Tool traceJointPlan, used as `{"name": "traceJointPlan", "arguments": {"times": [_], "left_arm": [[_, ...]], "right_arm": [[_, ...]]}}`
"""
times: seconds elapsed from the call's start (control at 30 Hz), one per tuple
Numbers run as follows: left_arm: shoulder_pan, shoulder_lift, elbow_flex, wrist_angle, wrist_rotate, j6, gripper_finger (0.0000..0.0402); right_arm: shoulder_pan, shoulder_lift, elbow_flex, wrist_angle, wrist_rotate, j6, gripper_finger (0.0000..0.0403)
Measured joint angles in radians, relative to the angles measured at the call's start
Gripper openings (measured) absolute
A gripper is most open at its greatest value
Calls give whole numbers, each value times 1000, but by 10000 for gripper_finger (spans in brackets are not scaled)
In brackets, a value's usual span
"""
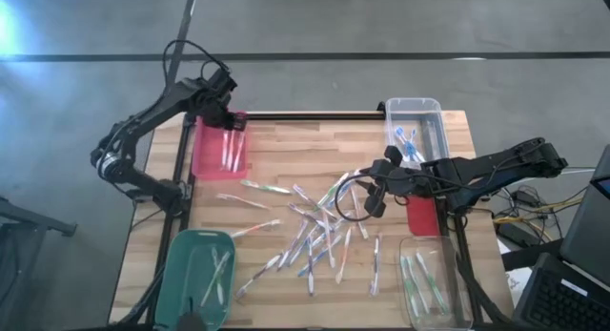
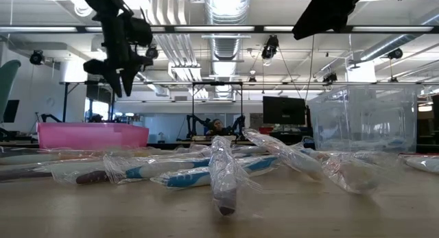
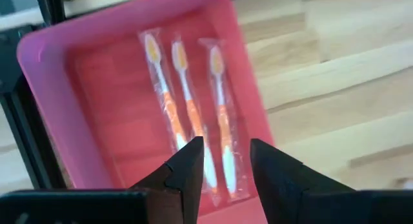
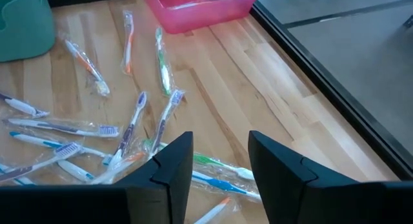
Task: Pick & Place Toothbrushes
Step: Put the green toothbrush into the green bin
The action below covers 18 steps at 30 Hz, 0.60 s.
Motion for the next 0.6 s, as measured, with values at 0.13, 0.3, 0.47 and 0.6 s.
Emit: {"name": "traceJointPlan", "arguments": {"times": [0.13,0.3,0.47,0.6], "left_arm": [[-21,-39,13,16,49,0,131],[-73,-65,20,107,168,40,129],[-146,-69,21,236,322,72,129],[-204,-69,21,332,390,81,129]], "right_arm": [[0,0,0,0,0,0,157],[0,0,0,0,0,0,166],[0,0,0,0,0,3,172],[0,0,0,0,0,3,176]]}}
